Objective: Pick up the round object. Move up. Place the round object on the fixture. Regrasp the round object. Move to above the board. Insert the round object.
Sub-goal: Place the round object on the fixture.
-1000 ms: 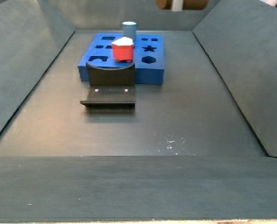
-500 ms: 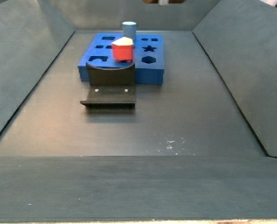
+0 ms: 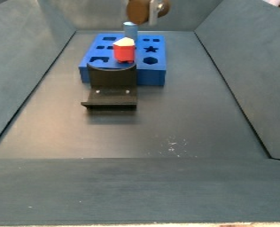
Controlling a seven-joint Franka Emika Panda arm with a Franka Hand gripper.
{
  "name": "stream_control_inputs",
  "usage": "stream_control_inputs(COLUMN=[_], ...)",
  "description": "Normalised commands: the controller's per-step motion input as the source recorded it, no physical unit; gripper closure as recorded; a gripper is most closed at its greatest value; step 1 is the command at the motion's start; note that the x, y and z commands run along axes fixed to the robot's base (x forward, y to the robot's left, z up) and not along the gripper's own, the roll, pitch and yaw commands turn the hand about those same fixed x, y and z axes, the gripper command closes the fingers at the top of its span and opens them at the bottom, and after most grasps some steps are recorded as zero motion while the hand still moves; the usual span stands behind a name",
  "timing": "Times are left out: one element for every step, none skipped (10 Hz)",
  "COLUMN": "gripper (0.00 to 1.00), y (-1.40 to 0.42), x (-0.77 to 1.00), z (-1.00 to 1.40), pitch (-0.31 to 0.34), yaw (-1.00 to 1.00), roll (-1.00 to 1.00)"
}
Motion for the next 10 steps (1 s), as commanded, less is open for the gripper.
stream_control_inputs(gripper=[1.0, 1.0, 1.0, 1.0, 1.0, 1.0, 1.0, 1.0, 1.0, 1.0], y=[0.31, 0.21, 0.14, 0.11, 0.07, 0.06, 0.05, 0.04, 0.05, 0.05], x=[1.0, 0.92, 0.82, 0.75, 0.6, 0.54, 0.44, 0.36, 0.29, 0.26], z=[-0.17, -0.12, -0.07, -0.05, -0.02, -0.02, -0.01, -0.01, -0.01, -0.01], pitch=[0.128, 0.154, 0.189, 0.221, 0.31, 0.349, 0.432, 0.509, 0.57, 0.612], yaw=[1.0, 1.0, 1.0, 1.0, 0.92, 0.86, 0.73, 0.61, 0.51, 0.44], roll=[-0.82, -0.85, -0.9, -0.94, -1.0, -1.0, -1.0, -1.0, -1.0, -1.0])
